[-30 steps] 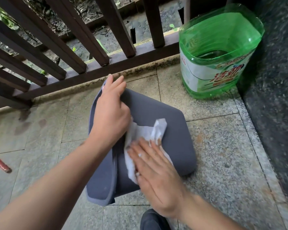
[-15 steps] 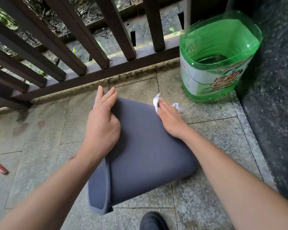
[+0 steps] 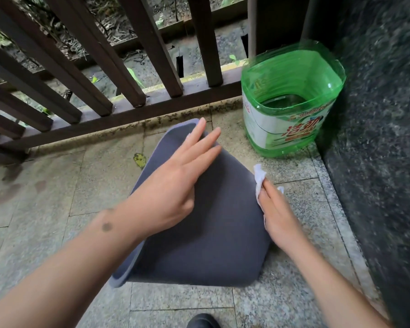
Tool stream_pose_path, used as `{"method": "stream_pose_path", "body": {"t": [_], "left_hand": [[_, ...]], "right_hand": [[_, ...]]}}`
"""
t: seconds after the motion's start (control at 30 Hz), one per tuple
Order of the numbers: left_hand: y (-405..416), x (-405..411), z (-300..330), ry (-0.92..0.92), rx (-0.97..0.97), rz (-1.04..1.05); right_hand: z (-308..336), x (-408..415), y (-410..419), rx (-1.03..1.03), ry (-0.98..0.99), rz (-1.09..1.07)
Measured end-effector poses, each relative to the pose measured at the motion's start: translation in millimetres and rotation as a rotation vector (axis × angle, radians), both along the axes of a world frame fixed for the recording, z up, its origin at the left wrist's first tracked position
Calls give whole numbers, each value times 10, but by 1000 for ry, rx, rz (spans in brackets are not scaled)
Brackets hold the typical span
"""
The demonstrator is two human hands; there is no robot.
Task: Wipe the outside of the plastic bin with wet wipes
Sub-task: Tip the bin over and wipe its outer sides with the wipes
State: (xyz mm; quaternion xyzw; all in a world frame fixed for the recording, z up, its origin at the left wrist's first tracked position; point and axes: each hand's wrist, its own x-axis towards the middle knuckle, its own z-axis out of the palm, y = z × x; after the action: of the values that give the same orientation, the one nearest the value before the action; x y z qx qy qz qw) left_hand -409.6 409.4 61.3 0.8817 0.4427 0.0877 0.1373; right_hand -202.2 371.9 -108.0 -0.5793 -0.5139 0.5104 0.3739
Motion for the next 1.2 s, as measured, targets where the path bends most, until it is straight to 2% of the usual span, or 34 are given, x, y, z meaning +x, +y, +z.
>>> {"method": "stream_pose_path", "body": {"t": [0.1,0.17,0.3,0.43,0.57,0.67,0.8,0.9,1.07,1.2], "left_hand": [[-24,140,-49,-82,-38,102],[-32,208,-89,-27,-22,134],[-30,270,-57,155,101,1],[-65,237,56,163,165,-15],[-121,146,106,217,244,-148],[-187,43,136,197,200,-288],[-362,-102,93,174,155,-371],[-422,-196,46,157,151,-338],[-498,-239,54,60,112,-156],[-391,-53,149,123,204,-28]], "right_hand": [[-77,41,-308,-37,110,-111],[-141,-2,-449,-86,148,-138],[-213,-86,-552,-119,160,-145],[-152,-149,-529,-97,191,-106],[-93,-270,-562,-99,273,-60],[-62,-332,-545,-39,174,-44],[61,-395,-455,32,149,-21],[99,-398,-391,79,128,1],[185,-464,-350,213,63,48],[199,-535,-336,253,-1,101]]}}
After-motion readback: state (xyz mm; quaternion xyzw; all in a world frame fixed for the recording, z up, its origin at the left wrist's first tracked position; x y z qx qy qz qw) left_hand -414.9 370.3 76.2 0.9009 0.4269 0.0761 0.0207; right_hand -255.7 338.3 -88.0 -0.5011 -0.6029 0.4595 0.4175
